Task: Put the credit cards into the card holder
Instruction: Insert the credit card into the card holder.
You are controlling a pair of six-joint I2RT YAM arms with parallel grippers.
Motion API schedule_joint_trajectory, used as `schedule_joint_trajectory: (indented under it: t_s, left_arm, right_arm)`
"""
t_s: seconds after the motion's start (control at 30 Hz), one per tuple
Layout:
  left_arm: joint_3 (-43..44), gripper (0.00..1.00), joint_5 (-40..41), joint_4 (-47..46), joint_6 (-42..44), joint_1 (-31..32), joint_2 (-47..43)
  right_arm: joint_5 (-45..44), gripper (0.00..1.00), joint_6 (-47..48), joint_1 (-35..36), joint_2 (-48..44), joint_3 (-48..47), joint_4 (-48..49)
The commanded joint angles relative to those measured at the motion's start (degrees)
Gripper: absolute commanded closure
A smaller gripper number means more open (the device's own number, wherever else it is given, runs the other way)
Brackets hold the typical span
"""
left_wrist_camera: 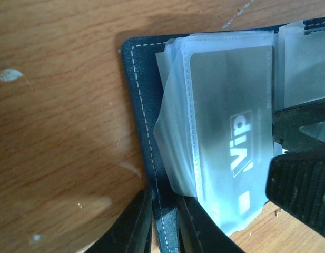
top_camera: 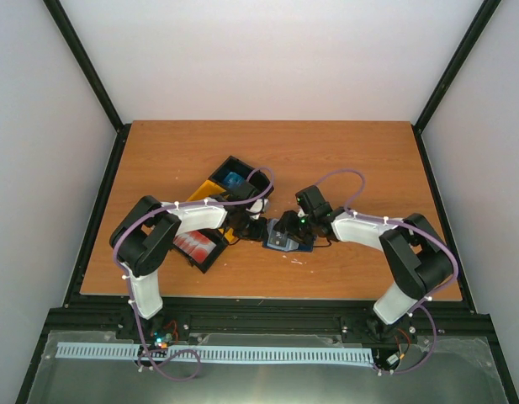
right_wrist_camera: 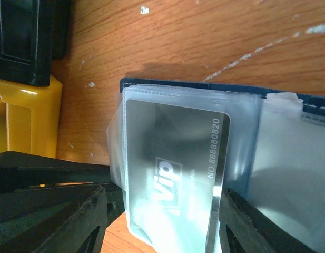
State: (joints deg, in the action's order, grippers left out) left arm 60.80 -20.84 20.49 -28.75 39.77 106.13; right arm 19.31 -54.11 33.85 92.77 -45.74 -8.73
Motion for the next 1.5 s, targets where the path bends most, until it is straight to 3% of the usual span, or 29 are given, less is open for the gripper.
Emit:
schedule_joint_trajectory:
  t_s: [0.0, 0.3, 0.47, 0.6, 1.0, 1.27, 1.47]
  left_arm:
    - [-0.51, 0.83, 0.05, 2.03, 0.67, 0.92, 1.63]
    - [0.66, 0.78, 6.5, 5.75, -0.93, 0.88, -2.28]
    - [2.4, 0.72, 4.56, 5.73, -1.58, 0.92, -5.11]
    - [3.25, 0.7, 1.51, 4.28, -2.91, 0.84, -6.37]
    - [2.01, 0.68, -10.66, -4.79, -7.19, -1.56, -3.29]
    - [2.4, 0.69, -11.15, -6.06, -8.39, -1.84, 0.3]
    - [2.05, 0.74, -9.93, -6.6, -9.03, -1.8, 1.01]
  right_arm:
    - [1.33, 0.42, 3.4, 0.58, 0.79, -0.44, 2.95]
    - [-8.19, 0.43, 9.08, 0.73, -3.12, -3.93, -9.24]
    - [-13.42, 0.43, 12.4, 1.48, -4.28, -7.06, -18.63]
    - [-14.17, 0.51, 13.54, 1.46, -3.3, -6.65, -21.6]
    - [-14.03, 0.72, 13.05, 1.49, -1.05, -2.51, -18.68]
    - [-12.06, 0.76, 13.72, 1.49, -3.36, -0.76, -14.71]
    - [-7.06, 0.94, 16.13, 1.47, -5.27, -0.67, -11.53]
